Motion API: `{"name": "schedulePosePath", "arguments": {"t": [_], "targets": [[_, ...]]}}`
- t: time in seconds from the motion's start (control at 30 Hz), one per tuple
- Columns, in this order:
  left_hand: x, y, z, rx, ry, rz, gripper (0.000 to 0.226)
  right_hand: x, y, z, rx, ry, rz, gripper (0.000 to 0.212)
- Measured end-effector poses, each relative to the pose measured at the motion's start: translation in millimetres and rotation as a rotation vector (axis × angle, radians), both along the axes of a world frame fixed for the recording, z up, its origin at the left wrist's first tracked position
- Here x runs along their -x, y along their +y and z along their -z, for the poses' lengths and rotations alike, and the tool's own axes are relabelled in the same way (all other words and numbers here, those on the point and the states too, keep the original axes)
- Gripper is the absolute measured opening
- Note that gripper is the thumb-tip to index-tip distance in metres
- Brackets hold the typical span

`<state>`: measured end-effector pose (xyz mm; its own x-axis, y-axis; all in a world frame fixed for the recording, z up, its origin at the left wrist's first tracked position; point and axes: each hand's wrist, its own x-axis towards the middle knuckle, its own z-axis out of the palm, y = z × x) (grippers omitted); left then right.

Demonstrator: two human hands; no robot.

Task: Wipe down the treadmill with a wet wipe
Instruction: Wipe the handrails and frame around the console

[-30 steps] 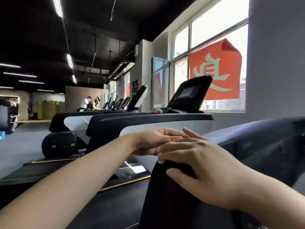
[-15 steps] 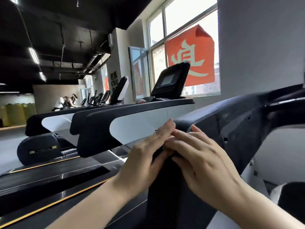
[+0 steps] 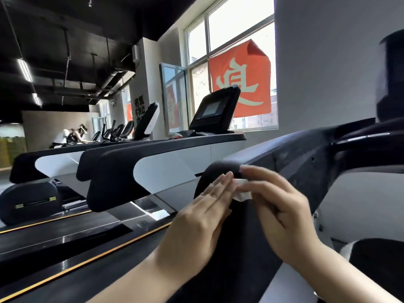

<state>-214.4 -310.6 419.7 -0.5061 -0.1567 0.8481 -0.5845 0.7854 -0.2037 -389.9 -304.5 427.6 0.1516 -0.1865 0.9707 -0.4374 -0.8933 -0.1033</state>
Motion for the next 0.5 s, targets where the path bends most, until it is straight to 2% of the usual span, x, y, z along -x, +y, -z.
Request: {"name": "schedulePosePath", "arguments": {"t": [0.07,0.2,0.33,0.4,0.5], "targets": [[2.5,-1.7,-0.8,0.008,-0.008,0.02,0.044,2.5,-11.8,-4.8,-0.09,-0.066,0.075,0.036],[5.0,-23.7,-26.6,-0.102,0.045,0.059,0.052,9.8,-34.3,-19.1,-0.201,0.088,0.302,0.052],[11.1,-42.5,-48.3,-0.288,0.2,0.074,0.044,12.6,-36.7,-19.6,-0.187,0.109,0.322,0.053],[6.0,-37.9,-41.4,-0.257,0.212,0.106,0.043,11.6,-37.6,-19.7,-0.172,0.115,0.333,0.052],[-8.0,-16.2,1.0,-0.213,0.173,0.111,0.047,10.8,-39.2,-19.0,-0.175,0.118,0.32,0.05]]}}
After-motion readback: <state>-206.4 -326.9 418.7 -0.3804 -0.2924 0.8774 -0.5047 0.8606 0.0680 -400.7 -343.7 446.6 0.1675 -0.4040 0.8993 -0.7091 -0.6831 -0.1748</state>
